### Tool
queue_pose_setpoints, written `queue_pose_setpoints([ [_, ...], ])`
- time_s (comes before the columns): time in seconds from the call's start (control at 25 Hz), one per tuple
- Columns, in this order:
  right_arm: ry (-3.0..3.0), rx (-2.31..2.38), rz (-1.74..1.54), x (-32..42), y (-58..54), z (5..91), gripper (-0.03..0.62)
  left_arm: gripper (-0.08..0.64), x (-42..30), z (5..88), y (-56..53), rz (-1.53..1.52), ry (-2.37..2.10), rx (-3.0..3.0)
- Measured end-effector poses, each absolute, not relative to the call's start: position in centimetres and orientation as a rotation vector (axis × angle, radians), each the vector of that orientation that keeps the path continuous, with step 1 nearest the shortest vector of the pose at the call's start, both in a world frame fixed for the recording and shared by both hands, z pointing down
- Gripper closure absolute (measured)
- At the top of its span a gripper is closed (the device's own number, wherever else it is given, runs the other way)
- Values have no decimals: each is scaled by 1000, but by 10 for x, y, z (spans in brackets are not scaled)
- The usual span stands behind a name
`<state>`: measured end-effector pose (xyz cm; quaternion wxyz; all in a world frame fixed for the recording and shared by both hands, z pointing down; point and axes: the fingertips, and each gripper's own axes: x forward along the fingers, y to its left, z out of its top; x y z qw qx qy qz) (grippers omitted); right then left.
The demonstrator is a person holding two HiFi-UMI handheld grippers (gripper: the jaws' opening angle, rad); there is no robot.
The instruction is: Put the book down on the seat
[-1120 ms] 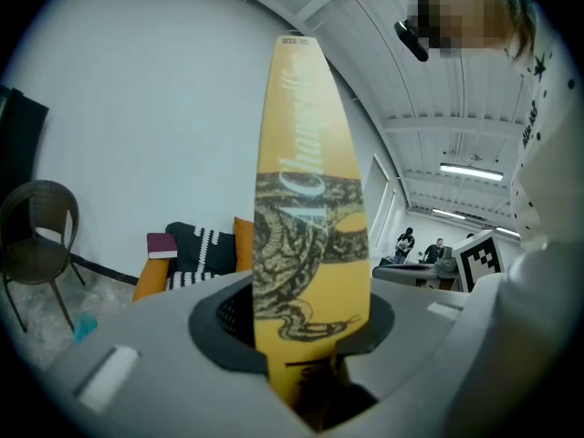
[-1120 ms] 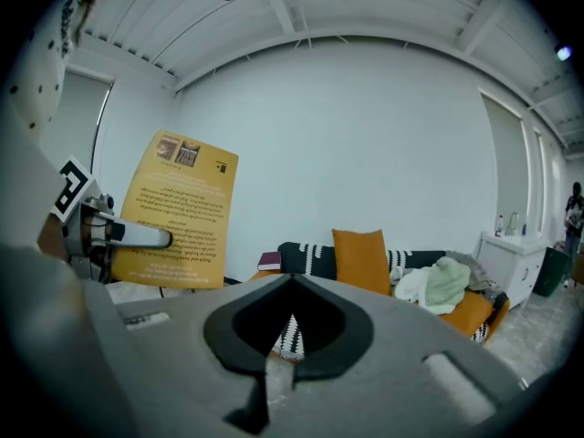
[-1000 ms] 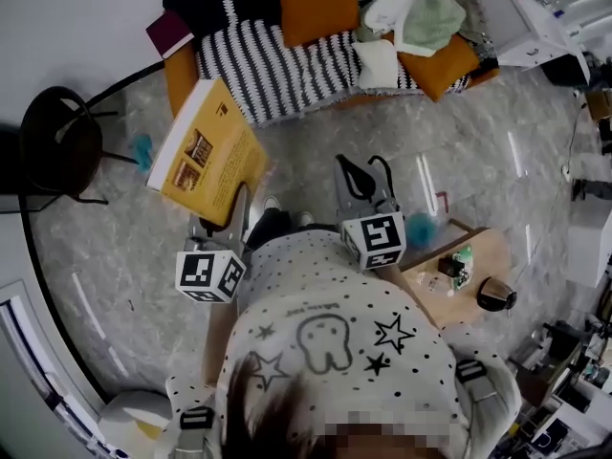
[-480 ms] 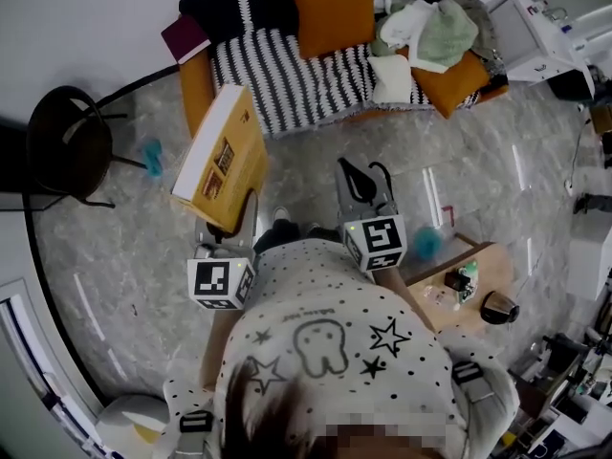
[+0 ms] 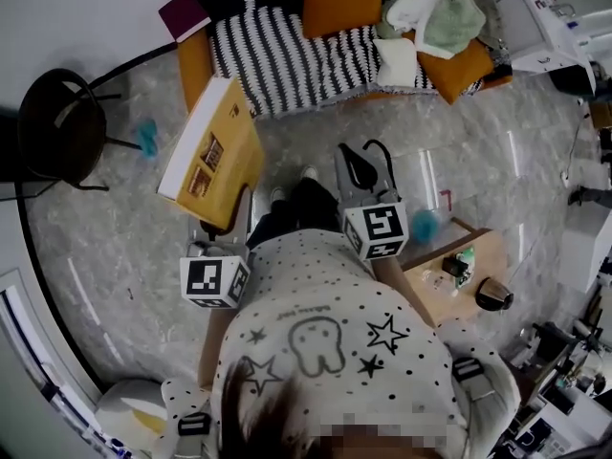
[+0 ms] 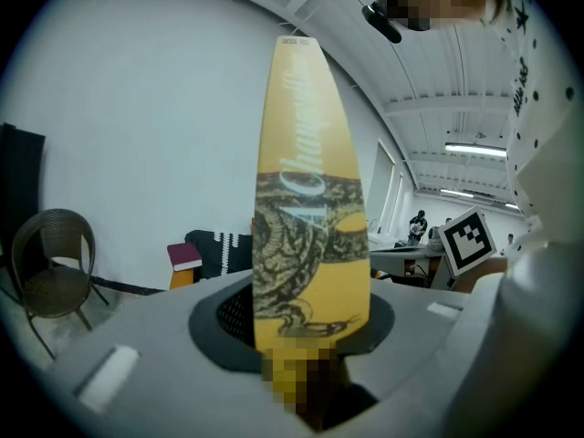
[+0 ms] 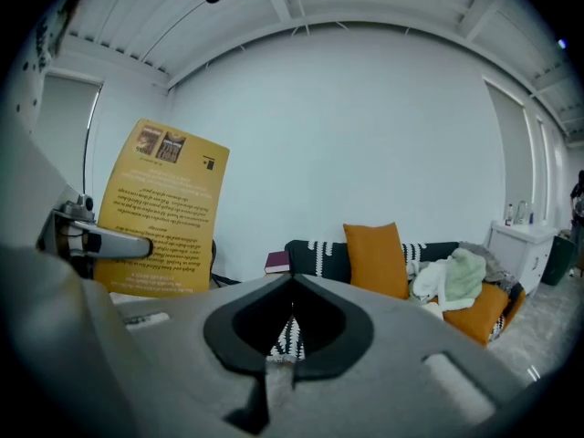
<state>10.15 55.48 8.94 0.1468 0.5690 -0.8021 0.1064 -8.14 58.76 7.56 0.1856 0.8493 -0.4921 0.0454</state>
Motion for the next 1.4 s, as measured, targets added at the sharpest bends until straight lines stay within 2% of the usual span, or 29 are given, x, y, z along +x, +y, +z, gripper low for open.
queue_pose_setpoints([
  [0.64, -2393, 1470, 291, 76, 497, 90, 594, 413, -83, 80, 549, 74, -1477, 2319],
  [1.4, -2471, 1379, 234, 131, 396, 82, 595, 411, -30, 66, 449, 28, -1620, 2293],
])
